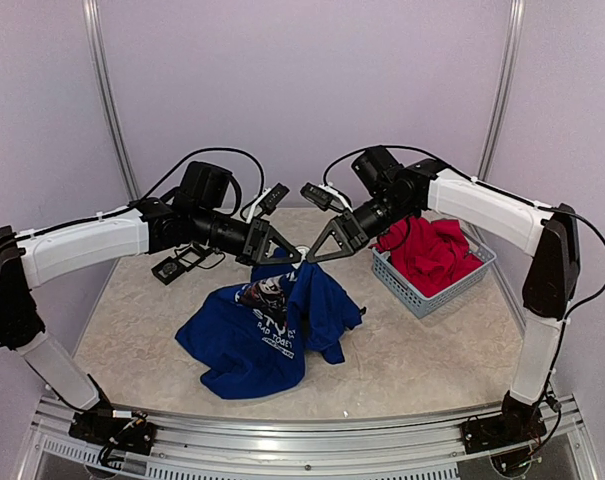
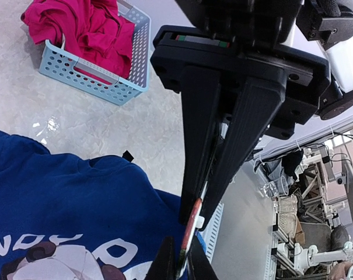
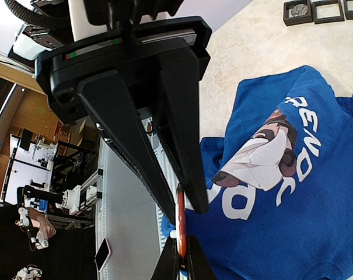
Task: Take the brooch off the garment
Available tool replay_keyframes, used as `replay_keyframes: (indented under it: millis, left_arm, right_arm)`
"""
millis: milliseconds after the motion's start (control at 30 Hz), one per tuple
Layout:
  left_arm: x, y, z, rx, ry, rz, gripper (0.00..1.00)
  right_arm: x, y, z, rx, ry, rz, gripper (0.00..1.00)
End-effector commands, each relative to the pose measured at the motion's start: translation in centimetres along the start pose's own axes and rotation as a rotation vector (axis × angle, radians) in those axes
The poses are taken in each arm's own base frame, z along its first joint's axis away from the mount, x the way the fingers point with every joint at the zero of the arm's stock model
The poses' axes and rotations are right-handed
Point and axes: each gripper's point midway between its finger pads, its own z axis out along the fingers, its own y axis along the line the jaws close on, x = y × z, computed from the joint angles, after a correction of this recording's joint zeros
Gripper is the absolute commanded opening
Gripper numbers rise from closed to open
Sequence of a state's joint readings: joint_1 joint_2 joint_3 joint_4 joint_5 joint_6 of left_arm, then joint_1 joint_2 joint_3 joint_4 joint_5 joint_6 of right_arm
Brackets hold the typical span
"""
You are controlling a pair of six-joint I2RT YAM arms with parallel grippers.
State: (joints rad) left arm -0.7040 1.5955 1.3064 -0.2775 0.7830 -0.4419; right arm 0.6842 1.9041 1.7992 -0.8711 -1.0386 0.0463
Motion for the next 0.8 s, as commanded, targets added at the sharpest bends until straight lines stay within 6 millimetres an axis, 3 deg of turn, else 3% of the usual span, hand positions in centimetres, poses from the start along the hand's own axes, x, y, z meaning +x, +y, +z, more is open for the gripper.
replay_keyframes:
  millis: [0,100,233,333,533,767]
  left_arm:
    - [-0.1,-0.3,0.3,0.002,0.006,0.008,0.0]
    - [-0.3,-0.1,0.1,-0.01,-0.007,0.006,0.0]
    - [-1.5,0.1,-1.1,-0.01,-0.072,-0.009,0.0]
    - [-2.9,-0.4,-2.7,0.009,-0.152,-0.014,0.0]
    - [-4.5,-1.8,-4.7,0.056,-0.261,-0.015,0.0]
    - [-4.9,-2.9,-5.1,0.1,-0.274,-0.01,0.0]
  right_arm:
    - [-1.2,0.5,-0.4,-0.012,-0.028,-0.032,0.0]
    - [-1.4,0.1,-0.8,0.03,-0.05,-0.038,0.03]
    - [-2.7,0.2,-2.1,0.052,-0.159,-0.056,0.41]
    - [-3.9,1.3,-3.1,0.041,-0.272,-0.071,0.58]
    - [-4.5,2.7,-4.6,0.015,-0.465,-0.055,0.7]
    - [-4.6,2.3,-4.6,0.046,-0.511,-0.045,0.72]
